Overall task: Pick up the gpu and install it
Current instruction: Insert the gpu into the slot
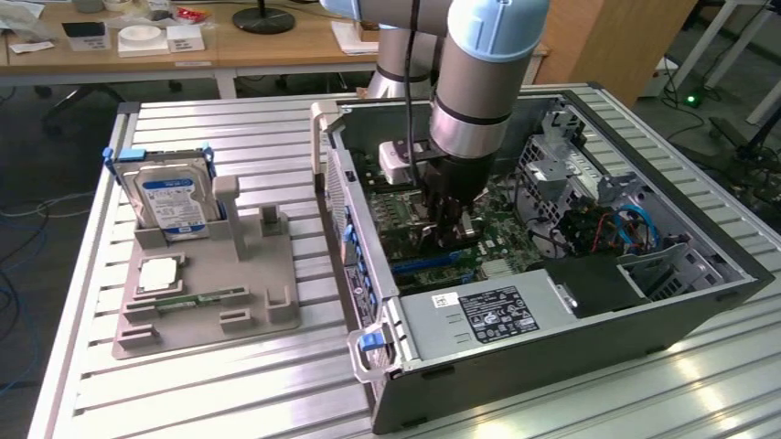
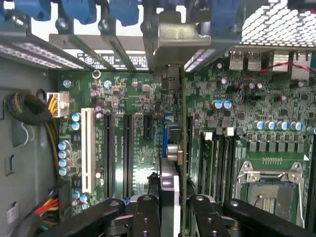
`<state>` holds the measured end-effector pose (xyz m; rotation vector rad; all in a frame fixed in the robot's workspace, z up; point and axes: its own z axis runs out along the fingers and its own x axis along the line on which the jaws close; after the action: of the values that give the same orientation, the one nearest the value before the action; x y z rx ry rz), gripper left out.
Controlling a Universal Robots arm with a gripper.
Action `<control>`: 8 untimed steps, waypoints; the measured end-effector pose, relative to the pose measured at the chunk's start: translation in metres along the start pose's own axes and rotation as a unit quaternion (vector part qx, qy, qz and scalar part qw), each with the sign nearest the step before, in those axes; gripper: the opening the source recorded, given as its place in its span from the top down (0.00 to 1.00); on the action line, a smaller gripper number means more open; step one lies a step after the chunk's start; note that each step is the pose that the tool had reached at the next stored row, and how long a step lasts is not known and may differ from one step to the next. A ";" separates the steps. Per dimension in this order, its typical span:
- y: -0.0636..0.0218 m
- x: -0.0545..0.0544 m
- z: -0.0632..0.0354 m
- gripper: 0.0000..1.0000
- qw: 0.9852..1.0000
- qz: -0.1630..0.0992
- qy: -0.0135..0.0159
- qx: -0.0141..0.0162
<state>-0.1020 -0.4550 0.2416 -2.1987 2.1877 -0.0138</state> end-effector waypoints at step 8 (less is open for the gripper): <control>0.0031 0.000 0.0020 0.72 1.000 0.000 0.001 0.000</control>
<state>-0.1050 -0.4550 0.2395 -2.1992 2.1886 -0.0153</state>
